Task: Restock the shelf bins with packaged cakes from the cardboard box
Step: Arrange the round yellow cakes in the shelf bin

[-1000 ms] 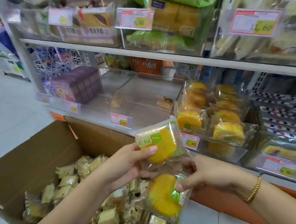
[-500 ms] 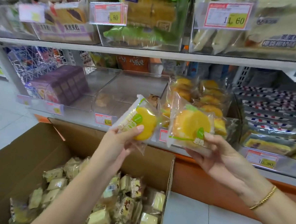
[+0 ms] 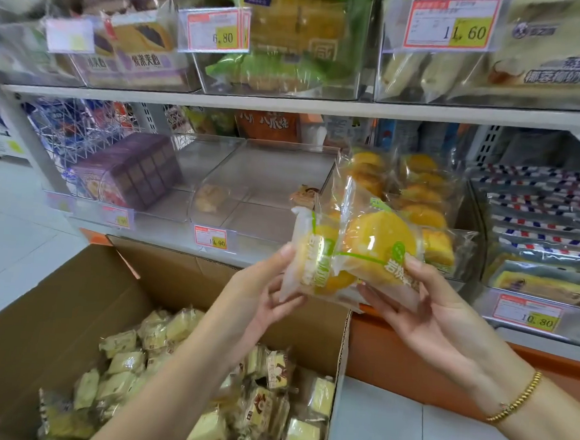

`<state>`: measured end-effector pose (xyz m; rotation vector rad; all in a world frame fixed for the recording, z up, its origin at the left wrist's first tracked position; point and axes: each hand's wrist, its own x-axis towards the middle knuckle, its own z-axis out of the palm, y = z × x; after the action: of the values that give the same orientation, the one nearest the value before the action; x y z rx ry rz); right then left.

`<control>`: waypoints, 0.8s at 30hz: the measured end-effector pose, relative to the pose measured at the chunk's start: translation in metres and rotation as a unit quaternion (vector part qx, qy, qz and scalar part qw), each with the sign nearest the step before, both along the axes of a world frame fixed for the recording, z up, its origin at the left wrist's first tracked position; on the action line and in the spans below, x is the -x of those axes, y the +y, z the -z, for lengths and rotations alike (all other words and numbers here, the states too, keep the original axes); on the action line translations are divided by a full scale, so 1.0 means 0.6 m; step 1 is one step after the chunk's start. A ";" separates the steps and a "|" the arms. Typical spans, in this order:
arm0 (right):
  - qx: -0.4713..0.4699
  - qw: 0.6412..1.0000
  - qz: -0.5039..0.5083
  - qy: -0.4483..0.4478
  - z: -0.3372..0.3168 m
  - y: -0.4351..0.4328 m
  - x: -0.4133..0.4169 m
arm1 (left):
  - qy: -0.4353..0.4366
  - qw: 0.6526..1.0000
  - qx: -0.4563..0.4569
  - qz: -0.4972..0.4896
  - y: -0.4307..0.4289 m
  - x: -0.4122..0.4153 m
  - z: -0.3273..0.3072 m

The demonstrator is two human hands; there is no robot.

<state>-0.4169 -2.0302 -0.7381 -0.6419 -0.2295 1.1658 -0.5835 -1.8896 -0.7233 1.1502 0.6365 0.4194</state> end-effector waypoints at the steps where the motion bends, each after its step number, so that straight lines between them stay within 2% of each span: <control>1: 0.001 1.000 -0.006 -0.009 0.000 -0.002 -0.001 | 0.011 1.000 0.002 0.013 0.004 0.003 -0.001; 6: 0.041 0.995 -0.066 -0.057 0.003 -0.011 0.001 | 0.102 0.988 -0.068 0.091 0.019 0.014 -0.004; 9: 0.074 0.990 -0.089 -0.083 0.008 -0.013 0.004 | 0.132 0.982 -0.078 0.107 0.022 0.016 0.001; 15: 0.079 0.992 -0.082 -0.047 -0.003 -0.014 0.005 | 0.149 0.986 -0.009 0.073 0.022 0.009 0.007; 21: 0.090 0.995 -0.034 -0.031 -0.036 -0.032 -0.017 | 0.104 0.986 0.121 0.056 0.022 0.005 0.015; 24: 0.081 0.996 -0.039 -0.014 -0.035 -0.037 -0.015 | 0.077 0.983 0.156 0.056 0.016 -0.005 0.015</control>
<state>-0.4081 -2.0527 -0.7171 -0.7974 -0.1869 1.2597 -0.5805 -1.8799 -0.7325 0.9187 0.7394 0.1285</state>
